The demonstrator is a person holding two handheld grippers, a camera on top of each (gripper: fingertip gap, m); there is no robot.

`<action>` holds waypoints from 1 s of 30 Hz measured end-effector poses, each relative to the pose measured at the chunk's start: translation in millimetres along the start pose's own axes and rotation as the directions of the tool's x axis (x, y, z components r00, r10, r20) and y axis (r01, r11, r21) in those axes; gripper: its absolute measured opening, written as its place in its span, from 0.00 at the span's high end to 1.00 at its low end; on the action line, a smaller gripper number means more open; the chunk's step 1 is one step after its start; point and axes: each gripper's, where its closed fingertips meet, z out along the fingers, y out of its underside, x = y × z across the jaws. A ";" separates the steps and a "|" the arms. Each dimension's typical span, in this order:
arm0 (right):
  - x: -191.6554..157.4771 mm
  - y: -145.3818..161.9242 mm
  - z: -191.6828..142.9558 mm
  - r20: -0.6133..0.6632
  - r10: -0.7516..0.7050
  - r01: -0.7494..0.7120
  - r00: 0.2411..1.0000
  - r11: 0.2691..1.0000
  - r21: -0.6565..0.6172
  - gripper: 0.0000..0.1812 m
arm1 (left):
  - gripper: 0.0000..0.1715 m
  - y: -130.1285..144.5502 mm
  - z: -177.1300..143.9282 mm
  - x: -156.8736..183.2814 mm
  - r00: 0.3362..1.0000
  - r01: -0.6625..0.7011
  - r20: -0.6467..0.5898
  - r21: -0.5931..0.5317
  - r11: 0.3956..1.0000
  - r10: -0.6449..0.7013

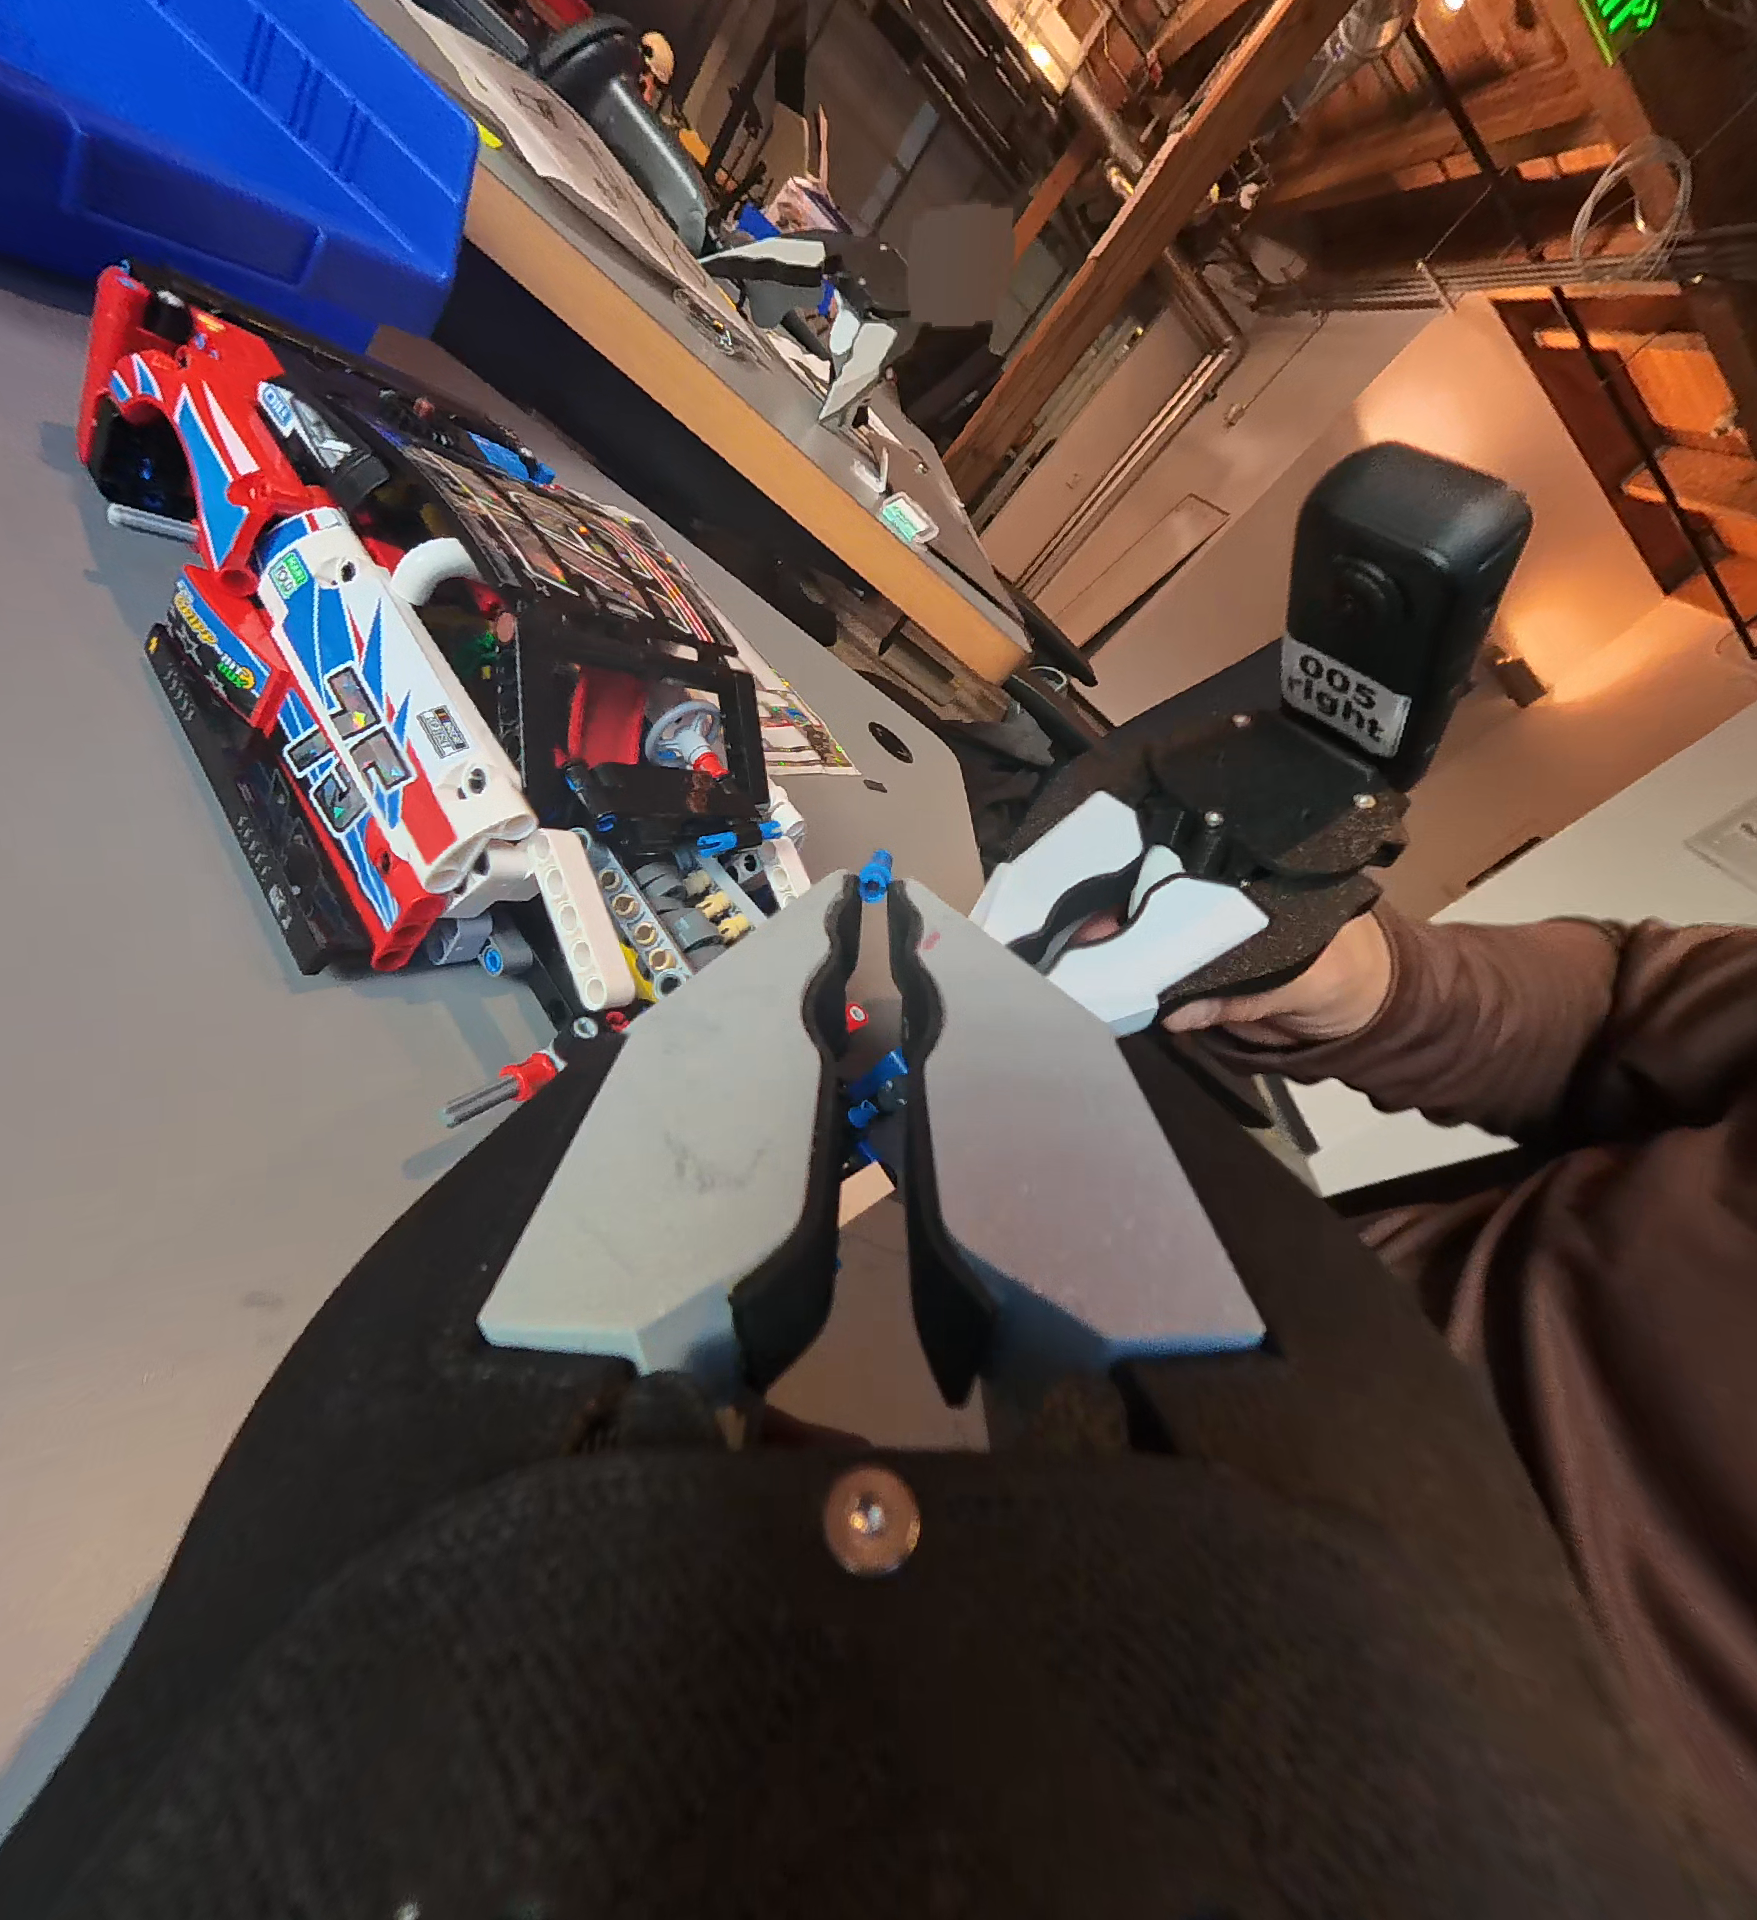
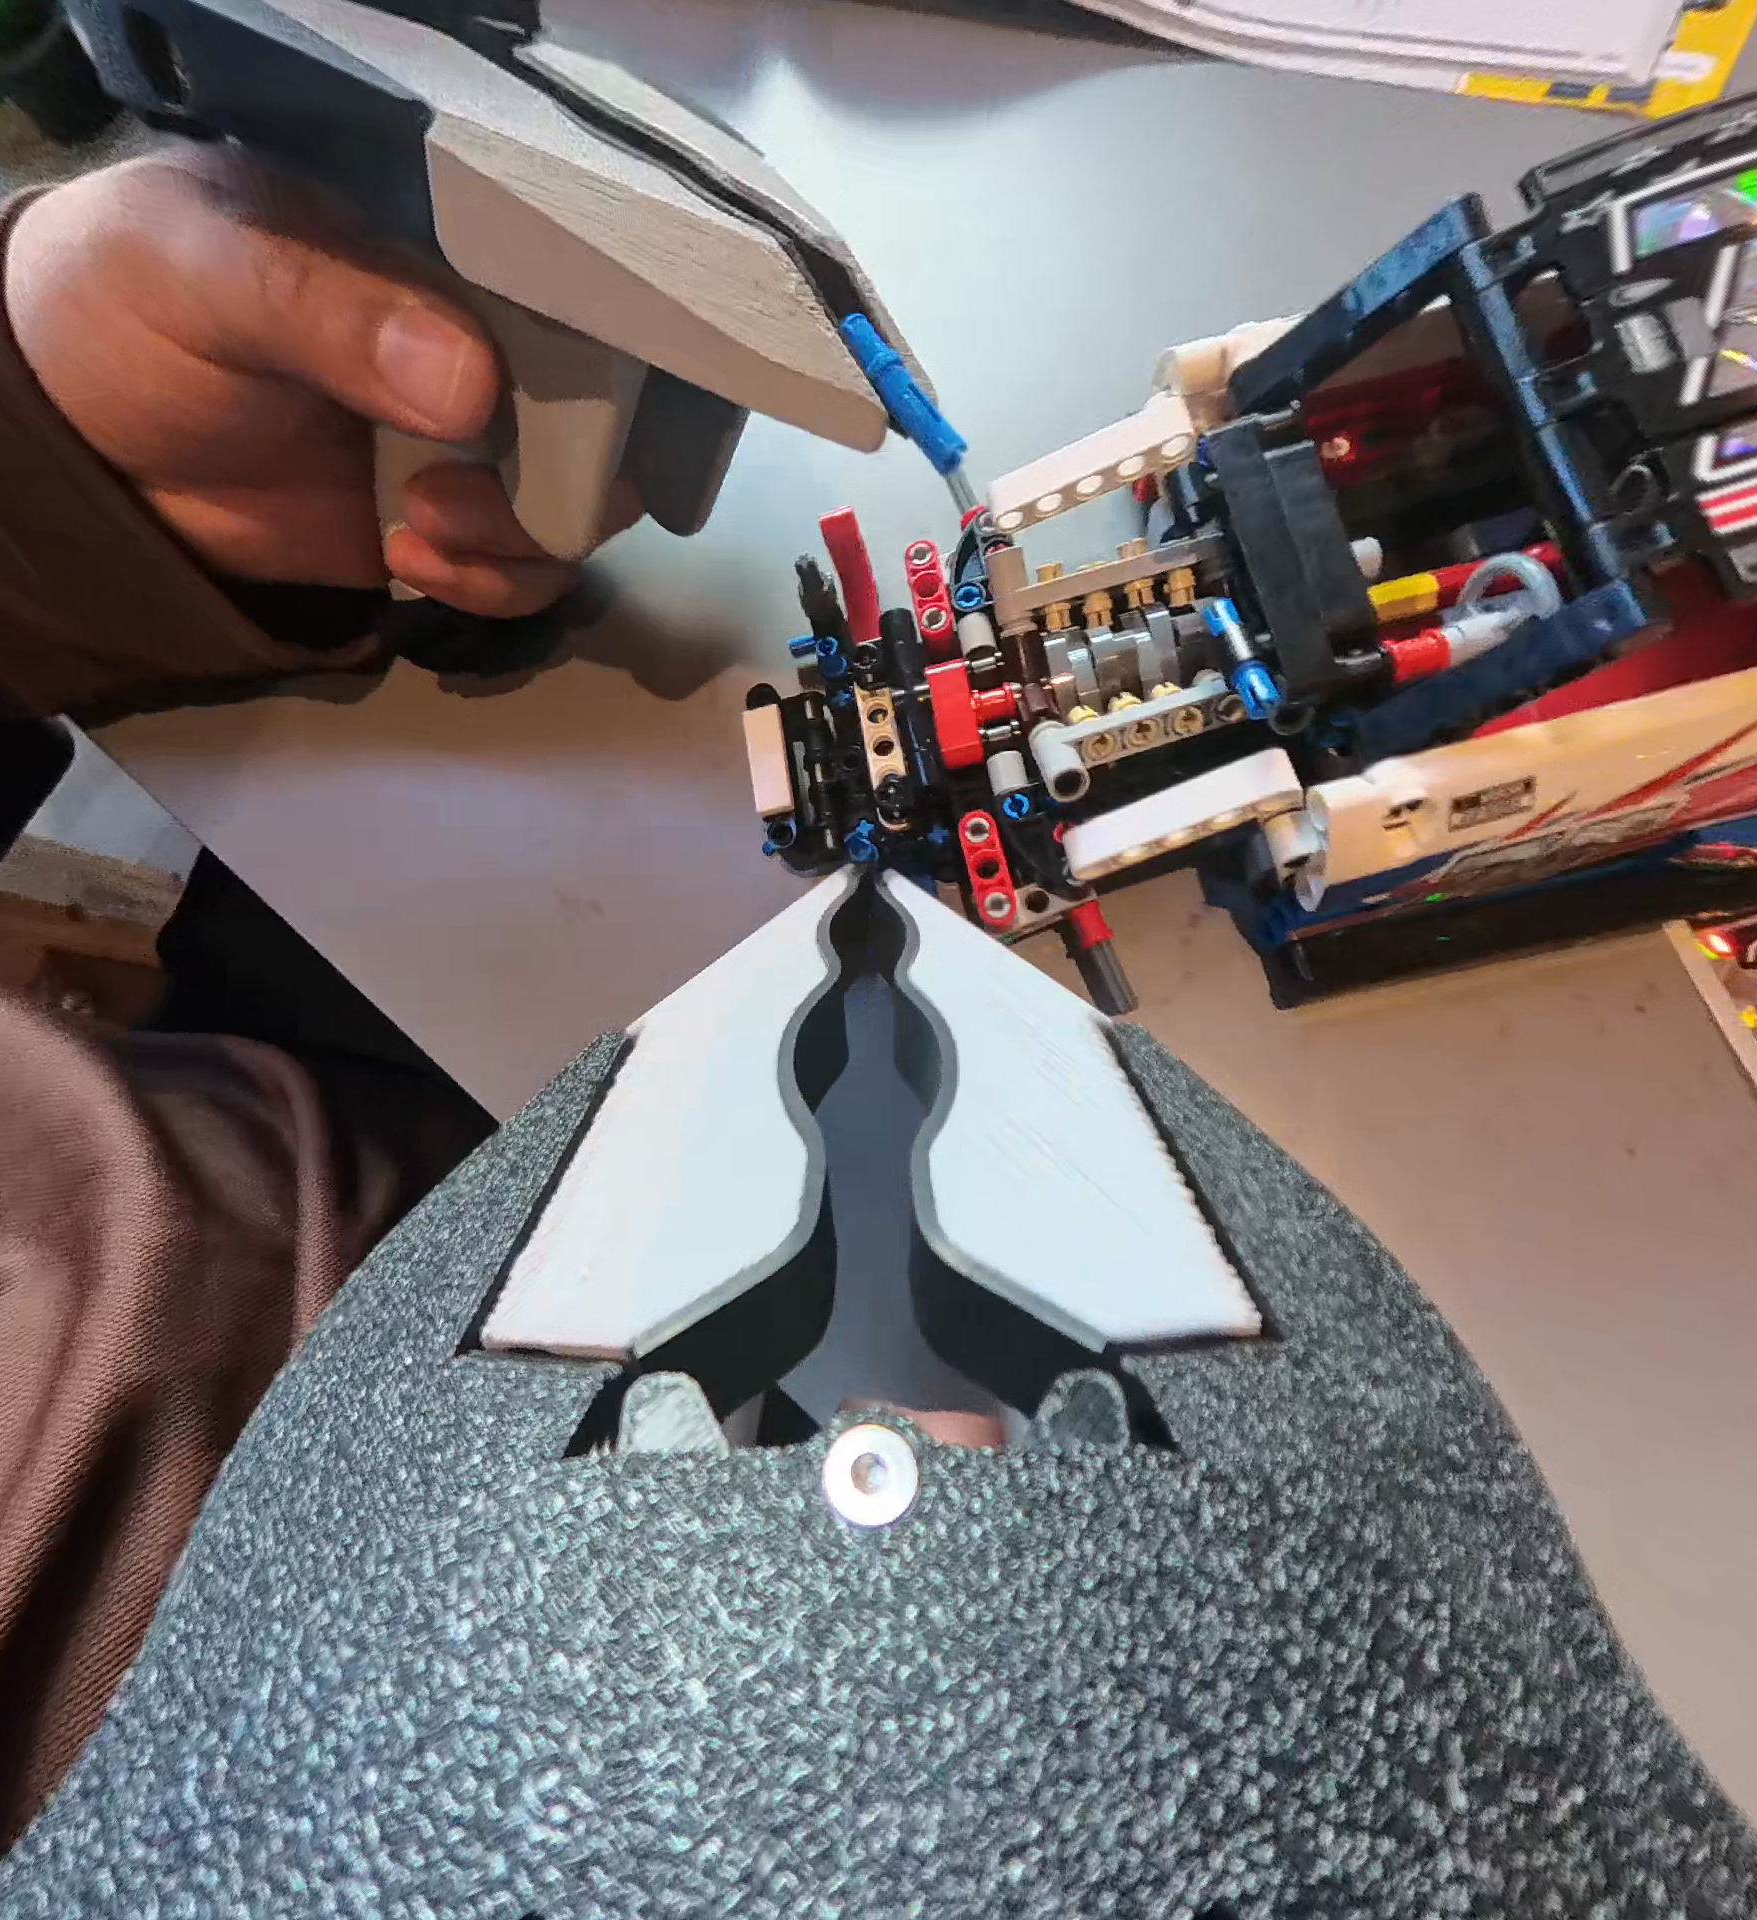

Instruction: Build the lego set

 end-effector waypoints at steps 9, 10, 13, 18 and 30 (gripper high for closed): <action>-4.8 3.1 8.1 0.105 0.183 -0.170 0.977 0.977 -0.126 0.93 | 0.99 -2.0 -2.2 -6.5 0.999 -0.016 0.030 -0.002 1.000 0.016; -4.9 1.7 8.6 0.122 0.212 -0.195 0.970 0.971 -0.138 0.93 | 0.99 -3.2 -2.8 -6.4 0.999 -0.018 0.031 0.001 1.000 0.018; -4.8 -4.8 9.6 0.167 0.289 -0.263 0.943 0.951 -0.165 0.93 | 0.99 -6.6 -4.0 -3.9 0.999 -0.030 0.031 0.009 1.000 0.030; -6.3 -2.5 14.7 0.177 0.327 -0.286 0.928 0.932 -0.224 0.96 | 0.99 -7.1 -3.9 -2.1 0.998 -0.045 0.035 0.006 0.999 0.045; -5.3 3.9 10.7 0.101 0.256 -0.221 0.961 0.936 -0.273 0.99 | 0.98 -7.1 -1.8 4.9 0.997 -0.075 0.030 -0.003 0.997 0.075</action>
